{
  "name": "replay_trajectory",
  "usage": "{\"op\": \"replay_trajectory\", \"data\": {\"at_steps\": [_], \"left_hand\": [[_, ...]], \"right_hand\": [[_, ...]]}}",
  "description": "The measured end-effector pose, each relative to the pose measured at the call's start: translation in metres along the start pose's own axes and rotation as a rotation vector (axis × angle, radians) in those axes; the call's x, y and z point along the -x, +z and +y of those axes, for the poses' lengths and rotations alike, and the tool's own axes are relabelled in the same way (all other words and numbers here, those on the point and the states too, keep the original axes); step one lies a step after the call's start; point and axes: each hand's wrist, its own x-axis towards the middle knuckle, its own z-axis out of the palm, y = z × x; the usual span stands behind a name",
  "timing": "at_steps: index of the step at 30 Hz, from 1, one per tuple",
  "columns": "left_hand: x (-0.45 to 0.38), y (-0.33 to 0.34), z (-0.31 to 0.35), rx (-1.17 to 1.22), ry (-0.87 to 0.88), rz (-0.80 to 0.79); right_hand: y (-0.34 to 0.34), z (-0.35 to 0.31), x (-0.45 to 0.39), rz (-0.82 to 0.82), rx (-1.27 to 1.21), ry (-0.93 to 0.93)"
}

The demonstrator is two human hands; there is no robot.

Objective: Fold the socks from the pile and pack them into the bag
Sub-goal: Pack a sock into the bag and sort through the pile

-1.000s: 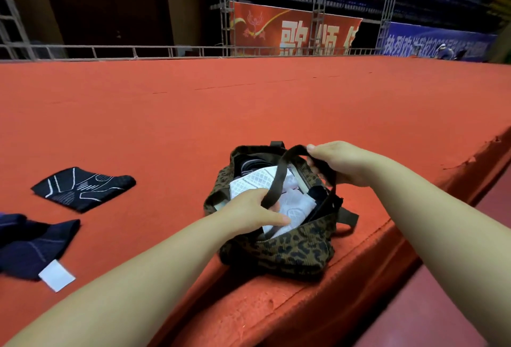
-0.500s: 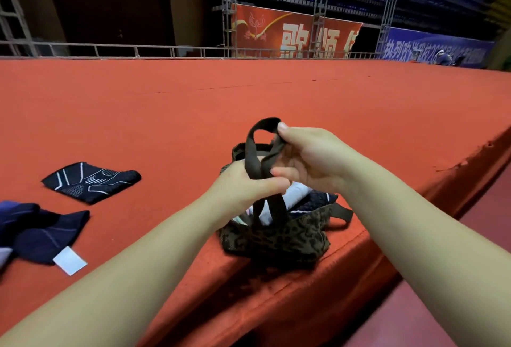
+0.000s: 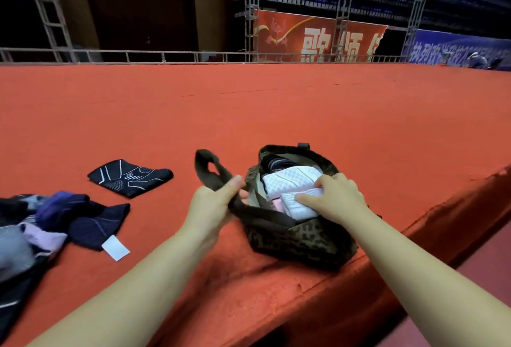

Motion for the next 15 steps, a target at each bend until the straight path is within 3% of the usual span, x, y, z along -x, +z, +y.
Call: {"op": "replay_trajectory", "data": {"at_steps": [4, 8, 11, 13, 14, 15], "left_hand": [[-0.018, -0.042, 0.008, 0.224, -0.015, 0.252], [-0.045, -0.073, 0.000, -0.077, -0.133, 0.231], [-0.047, -0.073, 0.000, -0.418, 0.144, 0.425], [-0.033, -0.050, 0.001, -0.705, 0.439, 0.321], [-0.027, -0.035, 0.000, -0.834, 0.515, 0.144], [-0.021, -0.020, -0.001, -0.950, 0.467, -0.062]], "right_hand": [[0.010, 0.006, -0.001, -0.002, 0.018, 0.024], [0.008, 0.005, -0.003, -0.055, 0.023, 0.026], [0.008, 0.003, -0.003, -0.064, 0.001, 0.015], [0.009, 0.003, -0.004, -0.063, -0.002, 0.009], [0.010, 0.003, -0.004, -0.062, 0.000, 0.005], [0.010, 0.002, -0.003, -0.063, -0.004, 0.005]]}}
